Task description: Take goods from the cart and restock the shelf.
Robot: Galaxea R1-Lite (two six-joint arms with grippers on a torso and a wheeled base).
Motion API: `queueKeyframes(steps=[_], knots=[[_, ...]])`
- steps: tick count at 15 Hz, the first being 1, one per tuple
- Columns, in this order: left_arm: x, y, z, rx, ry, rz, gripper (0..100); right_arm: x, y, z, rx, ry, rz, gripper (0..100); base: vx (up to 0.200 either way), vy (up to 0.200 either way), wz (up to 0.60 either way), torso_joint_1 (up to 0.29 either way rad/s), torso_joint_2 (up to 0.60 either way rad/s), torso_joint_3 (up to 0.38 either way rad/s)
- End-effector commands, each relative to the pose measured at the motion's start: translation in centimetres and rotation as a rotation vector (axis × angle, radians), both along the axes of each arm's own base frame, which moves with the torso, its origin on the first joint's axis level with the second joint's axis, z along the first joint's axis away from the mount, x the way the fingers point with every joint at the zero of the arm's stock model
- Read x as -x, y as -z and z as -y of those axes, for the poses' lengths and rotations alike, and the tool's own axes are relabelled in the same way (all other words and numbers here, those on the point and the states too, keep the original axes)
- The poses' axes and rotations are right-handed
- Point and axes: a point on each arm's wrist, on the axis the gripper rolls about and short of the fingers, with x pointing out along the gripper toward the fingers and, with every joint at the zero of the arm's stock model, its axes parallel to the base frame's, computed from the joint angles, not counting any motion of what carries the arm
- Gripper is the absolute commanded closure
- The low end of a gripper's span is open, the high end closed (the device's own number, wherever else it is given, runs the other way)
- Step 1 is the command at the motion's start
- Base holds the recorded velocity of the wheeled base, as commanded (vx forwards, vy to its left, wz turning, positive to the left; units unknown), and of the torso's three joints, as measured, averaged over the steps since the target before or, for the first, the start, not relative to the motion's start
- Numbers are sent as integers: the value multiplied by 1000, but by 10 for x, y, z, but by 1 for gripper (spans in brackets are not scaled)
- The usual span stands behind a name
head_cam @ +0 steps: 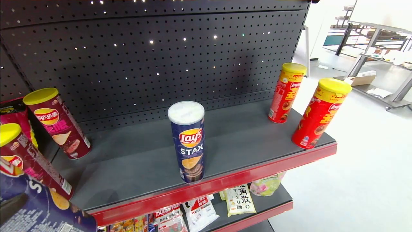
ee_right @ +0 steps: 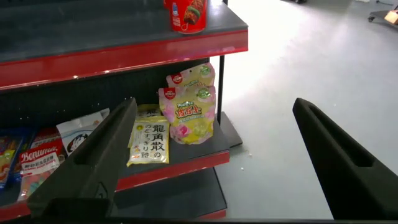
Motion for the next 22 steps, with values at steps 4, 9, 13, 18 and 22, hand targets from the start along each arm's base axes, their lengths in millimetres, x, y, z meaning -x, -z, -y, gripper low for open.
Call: queueKeyframes(steps=[4, 9, 13, 18, 22], knots=[[-63, -4, 17, -122, 133, -68, 100, 0, 0, 0, 0, -1, 1, 0, 0, 0, 0, 0, 0, 0], [-103, -10, 34, -127, 195, -78, 100, 0, 0, 0, 0, -1, -1, 0, 0, 0, 0, 0, 0, 0], [-156, -8, 51, -123, 187, -30, 100, 0, 0, 0, 0, -1, 1, 0, 0, 0, 0, 0, 0, 0], [-208, -4, 70, -122, 200, -19, 100, 0, 0, 0, 0, -1, 1, 0, 0, 0, 0, 0, 0, 0], [-250, 3, 83, -119, 197, 3, 100, 0, 0, 0, 0, -1, 1, 0, 0, 0, 0, 0, 0, 0]])
